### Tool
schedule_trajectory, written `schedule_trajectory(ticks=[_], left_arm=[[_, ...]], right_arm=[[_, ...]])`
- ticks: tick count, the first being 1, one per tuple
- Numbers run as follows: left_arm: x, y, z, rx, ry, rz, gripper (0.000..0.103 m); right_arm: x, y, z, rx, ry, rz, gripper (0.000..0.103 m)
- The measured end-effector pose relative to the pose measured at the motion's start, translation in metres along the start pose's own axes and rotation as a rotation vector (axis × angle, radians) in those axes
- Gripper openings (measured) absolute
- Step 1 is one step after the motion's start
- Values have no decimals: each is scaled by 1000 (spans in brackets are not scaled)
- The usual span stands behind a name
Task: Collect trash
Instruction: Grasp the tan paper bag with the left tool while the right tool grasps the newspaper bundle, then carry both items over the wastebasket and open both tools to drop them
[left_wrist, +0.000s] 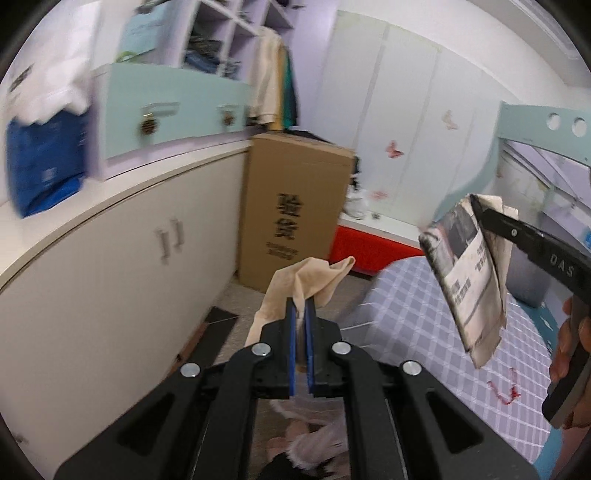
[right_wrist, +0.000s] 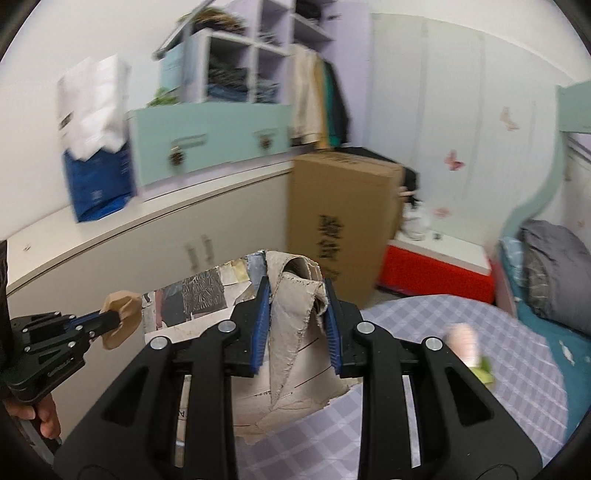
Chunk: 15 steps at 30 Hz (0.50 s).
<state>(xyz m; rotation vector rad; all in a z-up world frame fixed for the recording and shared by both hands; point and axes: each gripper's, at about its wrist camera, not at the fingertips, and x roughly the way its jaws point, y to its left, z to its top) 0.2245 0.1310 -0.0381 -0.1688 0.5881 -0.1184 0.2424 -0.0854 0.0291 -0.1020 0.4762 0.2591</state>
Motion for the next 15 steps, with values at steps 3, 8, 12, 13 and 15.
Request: schedule_trajectory(ticks=[3,8,12,13,15], left_arm=[[-4,32,-8,-31,10,35,4],[1,84,-29,-75,54,102,4],[14,122,-46,-124,98,133,4],[22,129,-50,-134,116,138,4],[35,139,-60,-147,147,148,4]], right_arm=[[18,40,-7,-28,32,55,27],[54,99,-24,-84,95,115,27],[84,133,-45,-117,145,140,27],[90,140,-51,-124,159,143,27],[107,155,-64,-135,193,150,27]])
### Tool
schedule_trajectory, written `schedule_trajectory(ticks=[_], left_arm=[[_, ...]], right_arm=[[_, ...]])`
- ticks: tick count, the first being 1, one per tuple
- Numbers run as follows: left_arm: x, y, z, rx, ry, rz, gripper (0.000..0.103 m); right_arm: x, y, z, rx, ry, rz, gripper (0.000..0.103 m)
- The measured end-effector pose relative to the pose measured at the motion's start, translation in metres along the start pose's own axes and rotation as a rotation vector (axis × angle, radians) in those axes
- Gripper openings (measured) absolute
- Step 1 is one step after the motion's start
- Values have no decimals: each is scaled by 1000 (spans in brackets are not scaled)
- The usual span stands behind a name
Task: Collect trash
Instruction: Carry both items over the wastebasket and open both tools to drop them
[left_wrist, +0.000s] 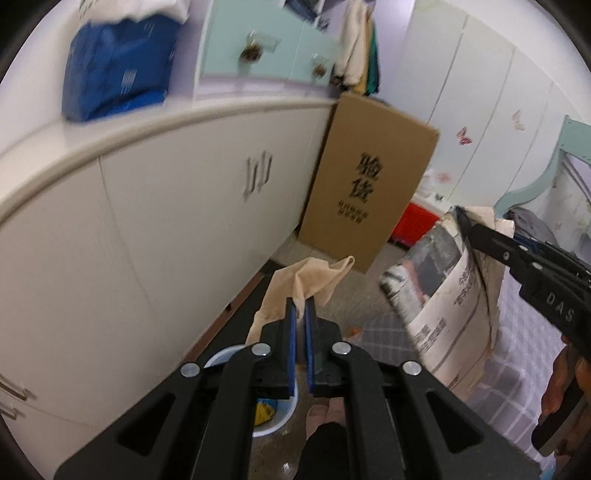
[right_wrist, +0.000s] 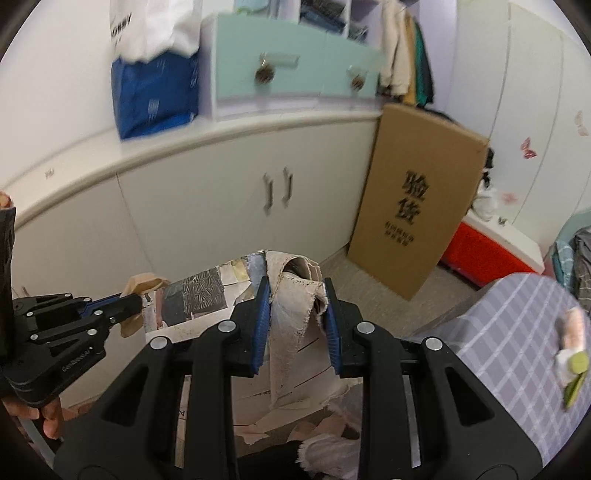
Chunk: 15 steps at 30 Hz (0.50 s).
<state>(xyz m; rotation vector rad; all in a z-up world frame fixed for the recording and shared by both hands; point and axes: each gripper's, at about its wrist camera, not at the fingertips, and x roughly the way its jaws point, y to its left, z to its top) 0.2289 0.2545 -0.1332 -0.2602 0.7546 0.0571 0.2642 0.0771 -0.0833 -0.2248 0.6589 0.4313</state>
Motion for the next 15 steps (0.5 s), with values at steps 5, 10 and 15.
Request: schedule_trajectory(ticks=[5,10,15], left_arm=[[44,25,-14,-35,93,16,5],[83,38,-27,-47,202,36,33],[95,47,-37,-71,199,70,60]], right_arm=[[41,18,-19,-25,68,-10,27],[69,21,-32,-41,125,-19,27],[87,24,-40,-52,163,-23,27]])
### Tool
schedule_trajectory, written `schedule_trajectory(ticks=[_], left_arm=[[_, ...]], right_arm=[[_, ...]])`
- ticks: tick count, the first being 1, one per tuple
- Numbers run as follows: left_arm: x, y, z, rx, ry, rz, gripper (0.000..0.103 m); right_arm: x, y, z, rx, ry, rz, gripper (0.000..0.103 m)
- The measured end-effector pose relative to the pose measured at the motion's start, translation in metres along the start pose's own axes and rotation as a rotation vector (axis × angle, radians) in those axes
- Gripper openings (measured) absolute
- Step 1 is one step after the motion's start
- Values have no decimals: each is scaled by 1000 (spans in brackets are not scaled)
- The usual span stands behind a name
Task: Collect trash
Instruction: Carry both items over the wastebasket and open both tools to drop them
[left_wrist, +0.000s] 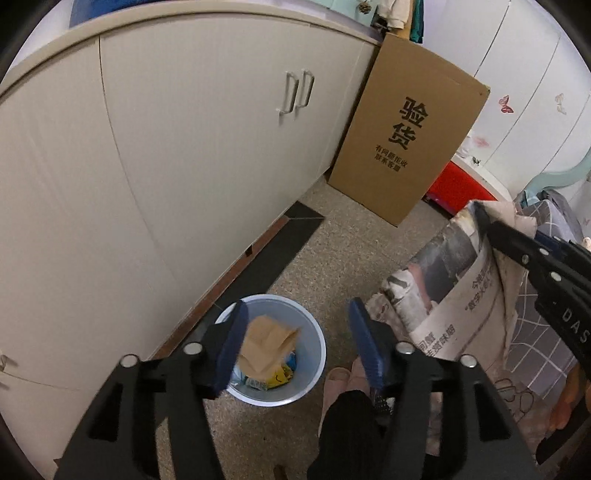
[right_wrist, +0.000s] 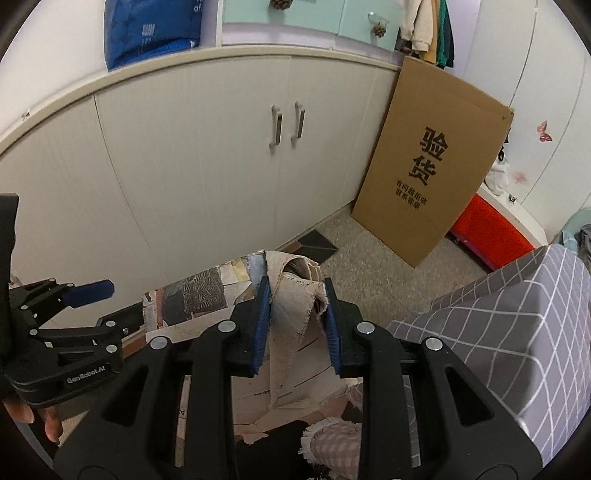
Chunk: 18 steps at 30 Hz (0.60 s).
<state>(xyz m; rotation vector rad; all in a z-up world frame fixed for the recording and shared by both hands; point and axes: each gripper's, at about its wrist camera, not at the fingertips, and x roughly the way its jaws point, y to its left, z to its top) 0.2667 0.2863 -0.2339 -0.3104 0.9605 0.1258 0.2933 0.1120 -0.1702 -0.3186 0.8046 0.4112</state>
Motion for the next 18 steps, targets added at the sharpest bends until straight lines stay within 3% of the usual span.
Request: schedule_trajectory(ticks=[18], left_arm=[[-4,34,-20,-70,-15,73,67]], right_arm=[[38,38,-8,-50,71,41,27]])
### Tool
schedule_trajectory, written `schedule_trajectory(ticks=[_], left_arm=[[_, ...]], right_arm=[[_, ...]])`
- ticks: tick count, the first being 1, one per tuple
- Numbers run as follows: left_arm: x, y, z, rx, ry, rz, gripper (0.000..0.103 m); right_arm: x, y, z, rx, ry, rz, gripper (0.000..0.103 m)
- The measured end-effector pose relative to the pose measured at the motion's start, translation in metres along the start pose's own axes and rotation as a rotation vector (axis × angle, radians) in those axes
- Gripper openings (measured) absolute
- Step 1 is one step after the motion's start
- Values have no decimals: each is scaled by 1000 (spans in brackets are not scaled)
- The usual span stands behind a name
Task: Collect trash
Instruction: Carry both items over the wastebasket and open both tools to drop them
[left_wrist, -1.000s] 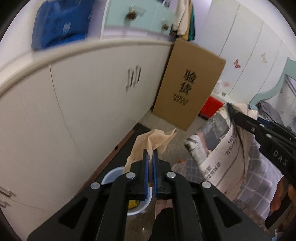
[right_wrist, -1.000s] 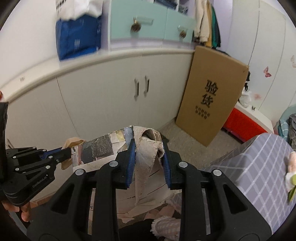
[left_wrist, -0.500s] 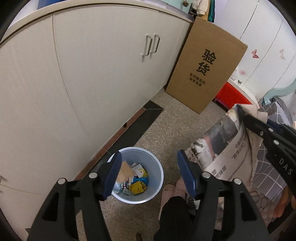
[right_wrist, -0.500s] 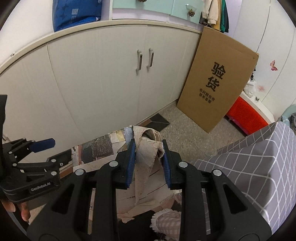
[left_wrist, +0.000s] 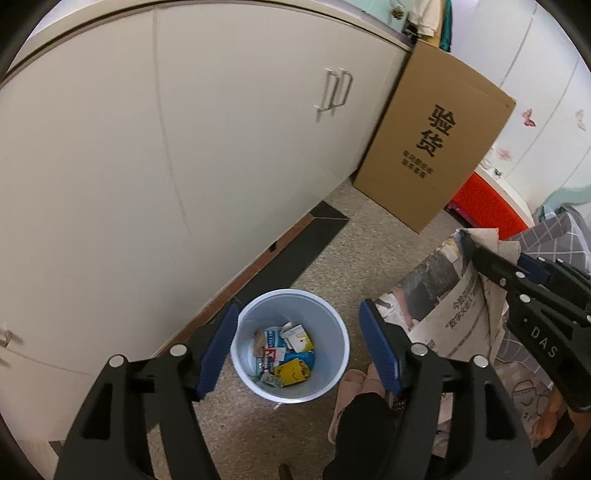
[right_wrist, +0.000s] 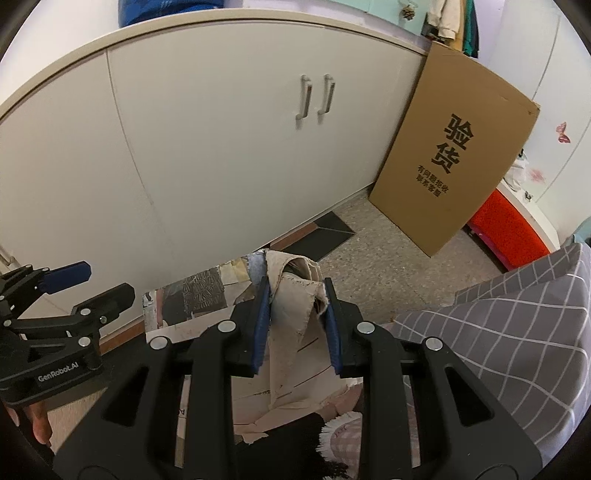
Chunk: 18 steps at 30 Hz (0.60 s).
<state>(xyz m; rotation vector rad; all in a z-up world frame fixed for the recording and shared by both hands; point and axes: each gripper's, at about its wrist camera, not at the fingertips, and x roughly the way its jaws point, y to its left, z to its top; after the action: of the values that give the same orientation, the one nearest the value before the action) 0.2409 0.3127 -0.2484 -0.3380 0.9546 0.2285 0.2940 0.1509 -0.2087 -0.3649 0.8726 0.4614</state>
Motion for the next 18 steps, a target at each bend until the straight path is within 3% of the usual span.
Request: schedule_trajectory(ticks=[6,8,10,18], left_arm=[[4,24,-7,-47,10,34,69],[6,33,-9,-64,15,49,69],[7,41,-9,-81,19,61,69],[2,58,-8,-124,14,88,71]], right_arm=[[17,13,5,8,19,41,29],[23,17,6,20,18,71,42],[28,18,6,47,22,98,66],[27,18,-2,72,36,109,67]])
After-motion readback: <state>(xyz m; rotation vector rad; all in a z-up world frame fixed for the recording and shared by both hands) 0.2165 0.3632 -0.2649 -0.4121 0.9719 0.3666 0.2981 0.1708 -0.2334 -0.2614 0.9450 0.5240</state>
